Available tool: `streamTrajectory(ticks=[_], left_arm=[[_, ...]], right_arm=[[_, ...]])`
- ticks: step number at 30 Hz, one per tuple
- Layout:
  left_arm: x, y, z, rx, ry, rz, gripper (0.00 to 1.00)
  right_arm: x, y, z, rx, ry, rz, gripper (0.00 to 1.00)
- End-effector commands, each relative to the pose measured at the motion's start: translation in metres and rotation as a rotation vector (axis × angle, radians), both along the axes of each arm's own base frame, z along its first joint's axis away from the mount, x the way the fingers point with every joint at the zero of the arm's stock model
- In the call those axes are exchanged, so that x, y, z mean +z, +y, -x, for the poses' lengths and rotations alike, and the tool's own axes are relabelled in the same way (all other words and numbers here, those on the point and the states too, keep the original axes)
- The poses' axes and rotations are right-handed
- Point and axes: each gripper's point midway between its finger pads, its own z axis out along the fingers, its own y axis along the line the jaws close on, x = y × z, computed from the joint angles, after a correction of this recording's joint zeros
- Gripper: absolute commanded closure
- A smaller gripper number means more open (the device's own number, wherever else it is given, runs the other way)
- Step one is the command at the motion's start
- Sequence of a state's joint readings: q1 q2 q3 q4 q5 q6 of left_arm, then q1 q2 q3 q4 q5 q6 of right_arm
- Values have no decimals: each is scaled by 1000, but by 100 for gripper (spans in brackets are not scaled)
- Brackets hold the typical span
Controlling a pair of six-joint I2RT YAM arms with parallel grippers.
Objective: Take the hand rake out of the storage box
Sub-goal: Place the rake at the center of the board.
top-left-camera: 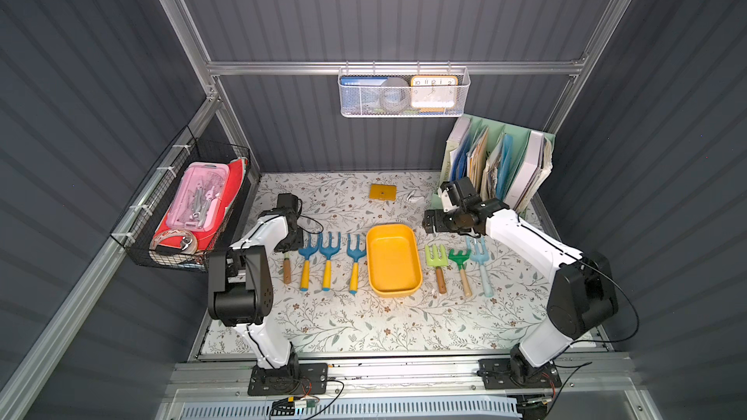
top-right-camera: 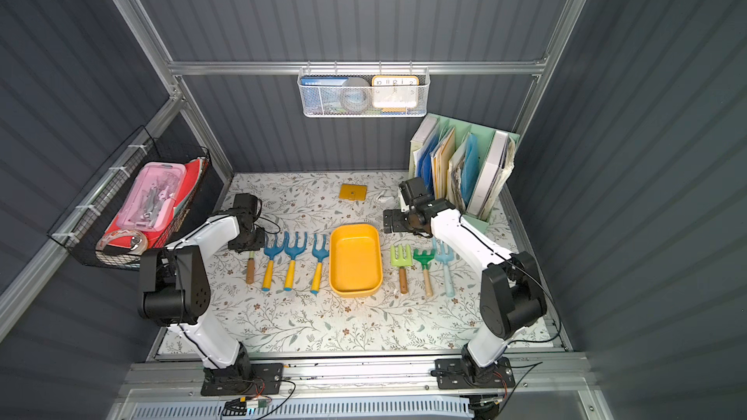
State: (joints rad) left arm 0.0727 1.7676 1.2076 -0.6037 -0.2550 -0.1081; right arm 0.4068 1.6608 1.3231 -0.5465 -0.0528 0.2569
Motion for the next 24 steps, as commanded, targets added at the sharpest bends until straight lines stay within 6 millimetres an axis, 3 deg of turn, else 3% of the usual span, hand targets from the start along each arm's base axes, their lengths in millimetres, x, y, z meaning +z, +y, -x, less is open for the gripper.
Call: streamTrajectory(ticks=[1,3,8,14,24], left_arm=[[7,-29,0,-7,-25,179,72],[8,-42,-2,-33,-49,250,71],[-16,-33,17,56,37,221,70],[-35,-38,31,49,97,251,69],[-42,-15,44,87,172,113,68]], right_arm=[[3,7,-5,2,-6,-6,1],[3,8,-5,4,-4,-4,1],[1,8,-3,6,-3,2,1],[-3,14,-2,25,8,7,1],[-6,26,0,54,19,28,1]])
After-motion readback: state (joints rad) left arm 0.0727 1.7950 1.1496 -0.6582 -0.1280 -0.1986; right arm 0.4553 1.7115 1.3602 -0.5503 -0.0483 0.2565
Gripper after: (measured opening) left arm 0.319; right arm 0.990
